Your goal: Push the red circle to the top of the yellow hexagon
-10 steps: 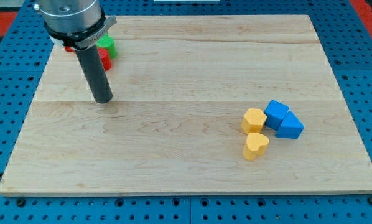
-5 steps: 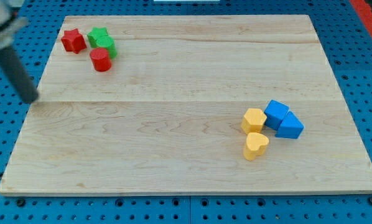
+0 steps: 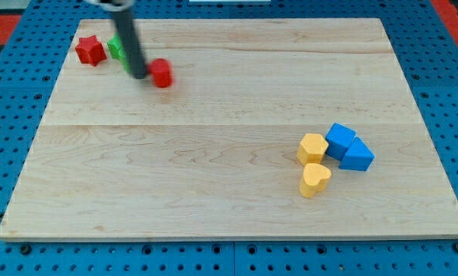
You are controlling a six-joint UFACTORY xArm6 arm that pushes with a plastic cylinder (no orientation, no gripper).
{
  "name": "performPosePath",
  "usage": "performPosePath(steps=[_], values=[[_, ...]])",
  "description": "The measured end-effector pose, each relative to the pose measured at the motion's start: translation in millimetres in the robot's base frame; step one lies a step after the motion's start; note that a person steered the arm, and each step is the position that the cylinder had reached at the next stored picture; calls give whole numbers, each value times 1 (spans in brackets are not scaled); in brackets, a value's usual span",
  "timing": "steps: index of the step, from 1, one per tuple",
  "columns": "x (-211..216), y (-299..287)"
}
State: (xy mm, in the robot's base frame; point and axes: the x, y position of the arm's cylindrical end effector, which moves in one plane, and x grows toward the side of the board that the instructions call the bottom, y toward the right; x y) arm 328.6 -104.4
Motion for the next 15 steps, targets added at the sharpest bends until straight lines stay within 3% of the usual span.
performPosePath(steps=[2, 3, 4, 6, 8, 10, 13, 15], values=[[-5, 155], [-7, 101], [-7, 142], [-13, 156], [-63, 157], [-68, 272], [-41, 260], [-39, 176]])
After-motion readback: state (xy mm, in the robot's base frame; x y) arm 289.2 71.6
